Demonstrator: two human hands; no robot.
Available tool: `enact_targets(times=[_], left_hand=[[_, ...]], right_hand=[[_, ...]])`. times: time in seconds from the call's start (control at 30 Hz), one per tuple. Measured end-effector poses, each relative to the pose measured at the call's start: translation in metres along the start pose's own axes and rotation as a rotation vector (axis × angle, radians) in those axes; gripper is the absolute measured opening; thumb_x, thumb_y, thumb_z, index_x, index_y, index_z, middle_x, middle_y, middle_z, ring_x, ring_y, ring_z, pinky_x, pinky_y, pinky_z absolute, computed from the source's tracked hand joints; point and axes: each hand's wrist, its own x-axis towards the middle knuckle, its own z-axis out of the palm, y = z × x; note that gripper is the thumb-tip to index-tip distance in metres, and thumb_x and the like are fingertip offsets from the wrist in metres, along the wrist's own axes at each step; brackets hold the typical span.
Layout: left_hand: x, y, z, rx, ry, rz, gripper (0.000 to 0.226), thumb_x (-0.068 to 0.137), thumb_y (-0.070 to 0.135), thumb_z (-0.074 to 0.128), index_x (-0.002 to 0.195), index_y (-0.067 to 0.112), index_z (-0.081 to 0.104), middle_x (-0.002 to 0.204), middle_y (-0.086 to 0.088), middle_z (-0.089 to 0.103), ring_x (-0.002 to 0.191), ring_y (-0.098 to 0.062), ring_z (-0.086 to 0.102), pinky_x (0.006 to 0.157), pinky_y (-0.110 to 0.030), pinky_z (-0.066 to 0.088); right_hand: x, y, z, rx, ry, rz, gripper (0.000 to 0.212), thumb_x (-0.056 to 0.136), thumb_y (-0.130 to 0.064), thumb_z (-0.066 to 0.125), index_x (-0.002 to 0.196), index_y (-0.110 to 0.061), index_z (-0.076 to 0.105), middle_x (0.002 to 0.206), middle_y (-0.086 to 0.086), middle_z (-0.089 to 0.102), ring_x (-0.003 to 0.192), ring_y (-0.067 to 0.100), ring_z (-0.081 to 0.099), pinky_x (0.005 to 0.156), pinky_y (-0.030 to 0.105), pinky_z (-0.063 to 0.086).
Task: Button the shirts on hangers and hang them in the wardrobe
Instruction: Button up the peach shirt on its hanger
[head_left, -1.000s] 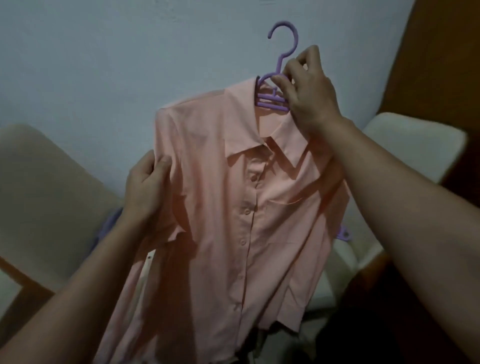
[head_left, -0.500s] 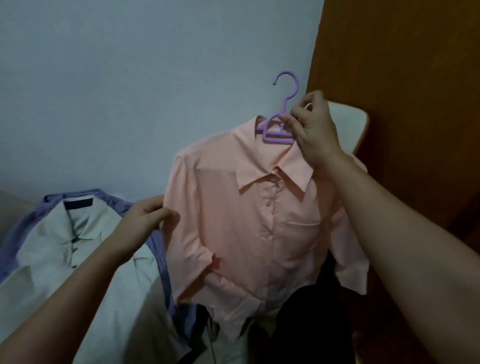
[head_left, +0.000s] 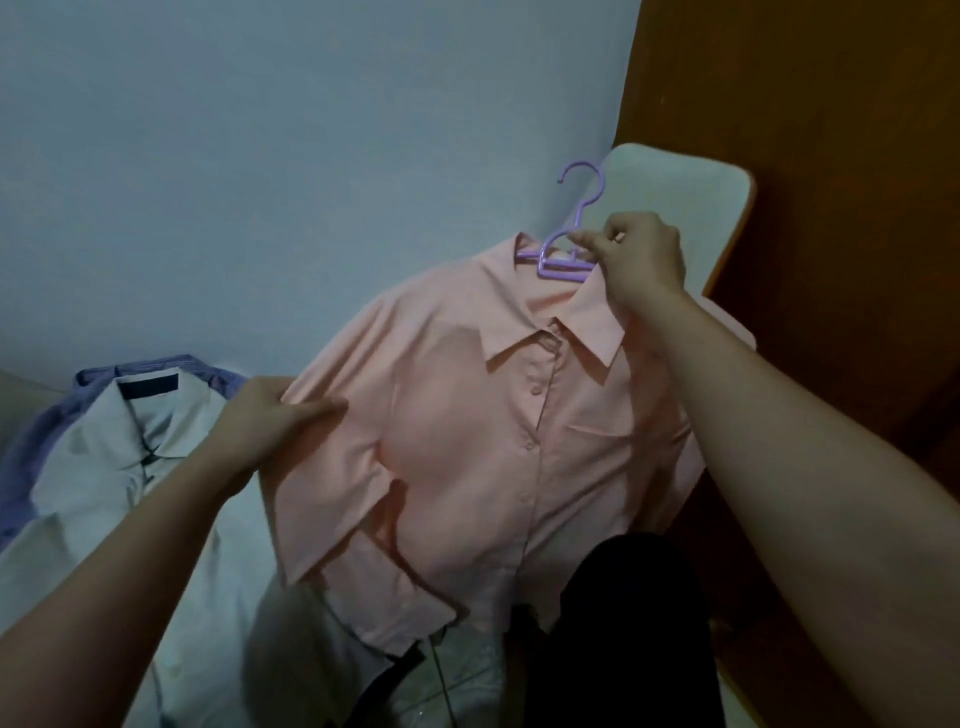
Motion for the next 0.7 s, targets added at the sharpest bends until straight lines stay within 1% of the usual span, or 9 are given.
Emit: enact_targets(times=[0.13,0.2,0.27,0.33,0.4,0.47,0.57,0.63,0.7], left_hand=[[0.006,-0.009,-0.001,0.116,0.112,0.020,0.042,0.080,0.033,0.084,0.068,-0.001,0.063,0.060,-0.011,0.058,0.057,-0.024,0.052,0.053,-0.030,0.033],[0.006,-0.010,0.000,0.144,0.086,0.011,0.038,0.078,0.033,0.085,0.070,0.001,0.067,0.064,-0.014,0.064,0.059,-0.027,0.057,0.054,-0.031,0.037],[0.004,-0.014,0.000,0.175,-0.048,-0.054,0.038,0.071,0.036,0.090,0.076,0.003,0.071,0.069,-0.013,0.071,0.061,-0.025,0.062,0.056,-0.030,0.044],[0.000,-0.020,0.000,0.324,-0.310,-0.134,0.030,0.068,0.034,0.092,0.074,0.011,0.073,0.063,-0.001,0.071,0.059,-0.018,0.062,0.052,-0.024,0.046],[-0.005,-0.027,0.004,0.503,-0.609,-0.165,0.024,0.068,0.030,0.092,0.084,0.019,0.077,0.076,0.007,0.075,0.069,-0.014,0.070,0.059,-0.020,0.052],[-0.011,-0.029,0.007,0.575,-0.781,-0.210,0.035,0.067,0.029,0.093,0.098,0.021,0.078,0.087,0.010,0.077,0.074,-0.008,0.072,0.060,-0.019,0.054],[-0.014,-0.023,0.011,0.619,-0.914,-0.301,0.035,0.073,0.027,0.090,0.100,0.020,0.070,0.076,0.013,0.072,0.060,-0.007,0.064,0.051,-0.018,0.046],[-0.008,-0.021,0.009,0.651,-0.921,-0.214,0.031,0.073,0.034,0.090,0.096,0.023,0.073,0.076,0.016,0.074,0.072,-0.004,0.068,0.067,-0.018,0.052],[-0.004,-0.015,0.008,0.490,-0.851,-0.089,0.035,0.075,0.032,0.087,0.106,0.022,0.075,0.091,0.009,0.078,0.090,-0.012,0.073,0.082,-0.022,0.054]], right_hand=[[-0.002,0.003,0.012,0.092,0.060,0.070,0.048,0.074,-0.065,0.070,0.074,-0.017,0.068,0.074,-0.005,0.070,0.084,0.022,0.061,0.086,0.039,0.038],[-0.002,0.000,0.012,0.155,0.080,0.058,0.046,0.073,-0.065,0.068,0.074,-0.019,0.069,0.072,-0.008,0.069,0.083,0.018,0.060,0.086,0.040,0.031],[-0.003,0.000,0.009,0.227,0.075,0.040,0.048,0.070,-0.067,0.069,0.072,-0.019,0.067,0.070,-0.005,0.069,0.079,0.018,0.062,0.086,0.040,0.034],[-0.003,0.001,0.004,0.379,0.005,-0.002,0.043,0.066,-0.062,0.076,0.069,-0.020,0.068,0.067,-0.001,0.070,0.072,0.018,0.065,0.083,0.042,0.046],[-0.004,0.003,0.000,0.598,-0.090,-0.020,0.027,0.065,-0.040,0.088,0.076,-0.021,0.073,0.064,0.008,0.066,0.064,0.016,0.066,0.072,0.038,0.053],[-0.006,0.006,0.000,0.723,-0.142,0.000,0.036,0.068,-0.017,0.090,0.099,-0.009,0.073,0.063,0.011,0.056,0.060,0.014,0.065,0.068,0.028,0.055],[-0.010,0.012,0.005,0.688,-0.155,0.005,0.037,0.067,-0.016,0.090,0.090,0.006,0.071,0.067,0.012,0.058,0.062,0.013,0.061,0.067,0.027,0.054],[-0.015,0.014,0.007,0.662,-0.199,-0.020,0.041,0.072,-0.014,0.086,0.078,0.020,0.063,0.069,0.015,0.058,0.054,0.005,0.055,0.057,0.018,0.044],[-0.020,0.015,0.008,0.662,-0.250,-0.038,0.037,0.074,-0.009,0.084,0.074,0.021,0.062,0.063,0.013,0.058,0.049,0.001,0.052,0.052,0.012,0.039]])
